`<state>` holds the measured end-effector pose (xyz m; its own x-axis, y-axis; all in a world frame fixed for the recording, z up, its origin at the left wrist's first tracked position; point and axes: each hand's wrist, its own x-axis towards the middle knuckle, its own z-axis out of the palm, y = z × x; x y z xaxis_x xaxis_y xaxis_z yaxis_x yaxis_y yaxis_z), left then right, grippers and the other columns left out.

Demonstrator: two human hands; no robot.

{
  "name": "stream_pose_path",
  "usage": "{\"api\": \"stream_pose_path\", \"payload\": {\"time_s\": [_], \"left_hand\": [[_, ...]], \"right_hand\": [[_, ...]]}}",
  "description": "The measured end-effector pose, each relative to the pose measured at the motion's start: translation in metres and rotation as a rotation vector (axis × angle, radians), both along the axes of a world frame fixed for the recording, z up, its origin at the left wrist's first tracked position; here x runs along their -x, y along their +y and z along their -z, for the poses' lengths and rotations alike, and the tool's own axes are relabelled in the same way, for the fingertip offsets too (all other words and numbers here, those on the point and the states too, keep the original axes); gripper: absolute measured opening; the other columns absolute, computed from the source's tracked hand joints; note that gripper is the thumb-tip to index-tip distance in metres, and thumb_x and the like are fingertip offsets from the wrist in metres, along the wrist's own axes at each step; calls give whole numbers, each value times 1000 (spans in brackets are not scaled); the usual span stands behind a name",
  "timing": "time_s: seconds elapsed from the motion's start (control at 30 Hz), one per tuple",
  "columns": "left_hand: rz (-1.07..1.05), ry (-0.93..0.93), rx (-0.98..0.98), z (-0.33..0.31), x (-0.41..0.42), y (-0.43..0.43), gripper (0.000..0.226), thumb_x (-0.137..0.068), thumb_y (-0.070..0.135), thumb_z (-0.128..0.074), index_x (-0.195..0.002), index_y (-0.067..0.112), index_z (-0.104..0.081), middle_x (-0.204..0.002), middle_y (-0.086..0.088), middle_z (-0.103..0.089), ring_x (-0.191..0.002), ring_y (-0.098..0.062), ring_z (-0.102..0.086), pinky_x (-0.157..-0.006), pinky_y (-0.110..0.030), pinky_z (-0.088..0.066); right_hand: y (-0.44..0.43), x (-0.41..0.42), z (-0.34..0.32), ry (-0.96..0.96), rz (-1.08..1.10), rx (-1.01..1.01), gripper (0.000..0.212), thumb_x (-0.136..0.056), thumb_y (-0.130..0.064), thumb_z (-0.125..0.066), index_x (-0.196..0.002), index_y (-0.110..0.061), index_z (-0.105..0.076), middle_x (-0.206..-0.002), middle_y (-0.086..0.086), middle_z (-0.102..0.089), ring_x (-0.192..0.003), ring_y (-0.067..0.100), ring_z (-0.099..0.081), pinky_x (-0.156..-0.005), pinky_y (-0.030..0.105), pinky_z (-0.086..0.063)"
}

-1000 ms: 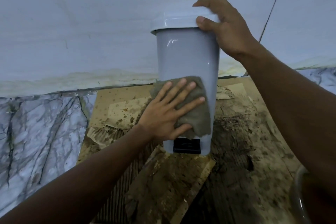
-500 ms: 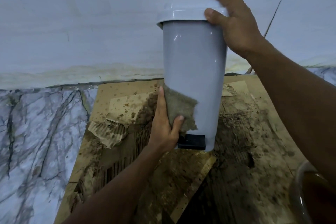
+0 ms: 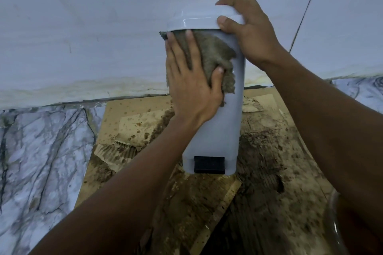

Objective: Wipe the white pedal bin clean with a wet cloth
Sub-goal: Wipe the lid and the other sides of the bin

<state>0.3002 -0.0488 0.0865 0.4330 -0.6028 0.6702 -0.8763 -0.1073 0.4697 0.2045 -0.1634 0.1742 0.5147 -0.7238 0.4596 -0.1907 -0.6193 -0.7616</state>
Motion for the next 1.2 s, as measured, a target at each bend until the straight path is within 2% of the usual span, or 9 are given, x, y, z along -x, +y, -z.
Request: {"api": "stream_pose_path", "payload": {"time_s": [0.1,0.27,0.43,0.6,0.7,0.83,0.93,1.07,1.2], "left_hand": [[-66,-269,-134,1,15,-1,84,-101,58,-36,-161,2,-16,-166,-30,-8,-155,-46,-5,-123,-61,-11],[245,-643,-300,31,34,21,76,-101,56,-40,-162,14,-22,-170,-18,-9,-157,-39,-1,-125,-60,6],[325,-1096,-762,52,61,31,68,-103,54,-30,-152,9,-42,-167,-20,-22,-156,-42,-1,-117,-63,24],[527,-1334,-1103,51,91,29,45,-103,49,-36,-116,22,-69,-125,-5,-67,-126,-32,-49,-120,-56,-17],[474,-1201,-885,49,70,32,53,-99,52,-40,-123,15,-70,-147,-15,-54,-147,-38,-31,-125,-54,-3],[431,-832,-431,41,25,30,75,-98,62,-43,-157,15,-37,-169,-14,-14,-158,-30,-5,-127,-48,10],[271,-685,-292,25,10,28,80,-98,69,-40,-162,23,-25,-169,-12,-1,-158,-31,1,-127,-51,3],[149,-494,-110,19,-13,24,81,-97,65,-47,-161,19,-27,-169,-15,-7,-158,-35,-5,-126,-57,-9],[142,139,11,34,-10,38,89,-98,56,-57,-163,29,-4,-171,-3,12,-159,-26,-7,-118,-52,-37]], "right_hand": [[0,4,1,-2,8,-10,32,-88,-37,-58,-119,-33,-61,-118,-6,-51,-113,4,-50,-97,14,-37],[1,3,-1,-1,-4,-35,36,-86,-37,-60,-121,-31,-63,-117,-6,-51,-118,8,-51,-104,23,-39],[2,5,-2,-5,-22,-67,35,-87,-38,-61,-121,-33,-63,-119,-7,-51,-117,6,-51,-104,25,-41],[1,4,-3,12,-37,-59,32,-89,-37,-60,-121,-36,-61,-118,-9,-50,-114,2,-50,-94,12,-37],[-1,5,-2,21,-43,-50,33,-90,-37,-60,-123,-36,-61,-119,-10,-50,-113,-1,-48,-92,8,-34],[-1,3,-1,5,-52,-45,33,-89,-36,-61,-122,-34,-61,-121,-8,-51,-117,2,-48,-100,15,-35],[1,3,0,-14,-51,-31,34,-87,-36,-61,-121,-33,-62,-125,-5,-53,-121,5,-49,-107,24,-36],[7,5,-1,-19,-55,-32,35,-86,-35,-61,-121,-32,-62,-124,-6,-54,-121,6,-50,-108,27,-37],[15,11,-1,7,-66,-8,34,-89,-34,-61,-123,-33,-60,-124,-7,-52,-122,10,-48,-105,25,-37]]}}
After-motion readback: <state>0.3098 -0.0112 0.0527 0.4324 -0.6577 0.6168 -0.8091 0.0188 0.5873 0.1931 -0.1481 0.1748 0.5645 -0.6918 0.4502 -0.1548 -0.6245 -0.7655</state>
